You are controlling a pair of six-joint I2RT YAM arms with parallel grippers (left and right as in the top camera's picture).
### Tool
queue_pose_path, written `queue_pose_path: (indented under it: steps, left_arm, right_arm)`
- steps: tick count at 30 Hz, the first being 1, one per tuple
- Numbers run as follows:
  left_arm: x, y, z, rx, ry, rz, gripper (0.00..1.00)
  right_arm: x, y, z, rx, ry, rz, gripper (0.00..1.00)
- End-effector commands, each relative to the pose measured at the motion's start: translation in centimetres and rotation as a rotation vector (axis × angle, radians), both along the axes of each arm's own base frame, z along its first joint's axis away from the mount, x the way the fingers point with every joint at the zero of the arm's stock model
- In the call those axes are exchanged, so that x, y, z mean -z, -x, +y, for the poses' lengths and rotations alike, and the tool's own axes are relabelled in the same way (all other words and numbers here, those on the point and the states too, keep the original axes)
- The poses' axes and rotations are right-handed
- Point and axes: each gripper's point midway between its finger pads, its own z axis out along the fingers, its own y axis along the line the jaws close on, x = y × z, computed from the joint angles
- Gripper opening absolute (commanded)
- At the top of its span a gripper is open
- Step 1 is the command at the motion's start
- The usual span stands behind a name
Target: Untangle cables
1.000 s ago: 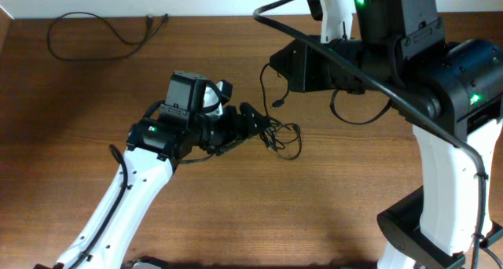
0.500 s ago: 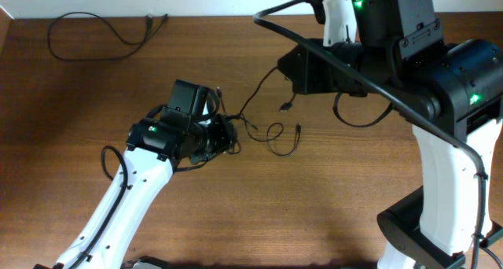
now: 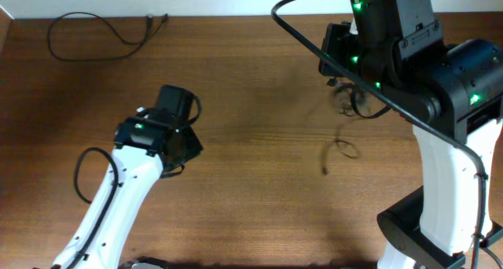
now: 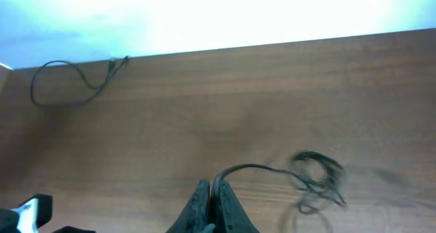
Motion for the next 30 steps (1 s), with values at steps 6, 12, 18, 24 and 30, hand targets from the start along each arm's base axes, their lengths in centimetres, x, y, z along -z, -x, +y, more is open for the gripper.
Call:
queue_pose_path:
  steps: [6,12,18,24,30]
  left_arm:
    - [-1.3,0.5,-7.4,0.286,0.411,0.015,0.89]
    - [-3.4,0.3,-10.7,0.360,0.616,-0.025,0.99]
    - [-4.4,-2.0,-11.2,0.395,0.621,-0.137,0.99]
    - [-5.2,-1.4,-12.5,0.407,0.702,-0.122,0.99]
    - [-5.1,-0.6,-13.7,0.449,0.703,-0.105,0.96]
  right_arm:
    - [-1.4,1.0,5.5,-0.225,-0.233,0.030,0.04]
    - [-2.8,3.6,9.4,-0.449,-0.398,0.085,0.04]
    - [-3.4,5.4,10.9,-0.558,-0.472,0.133,0.04]
    - [-3.5,5.2,10.9,-0.555,-0.470,0.123,0.04]
    - [-4.1,4.6,11.0,-0.524,-0.496,0.103,0.04]
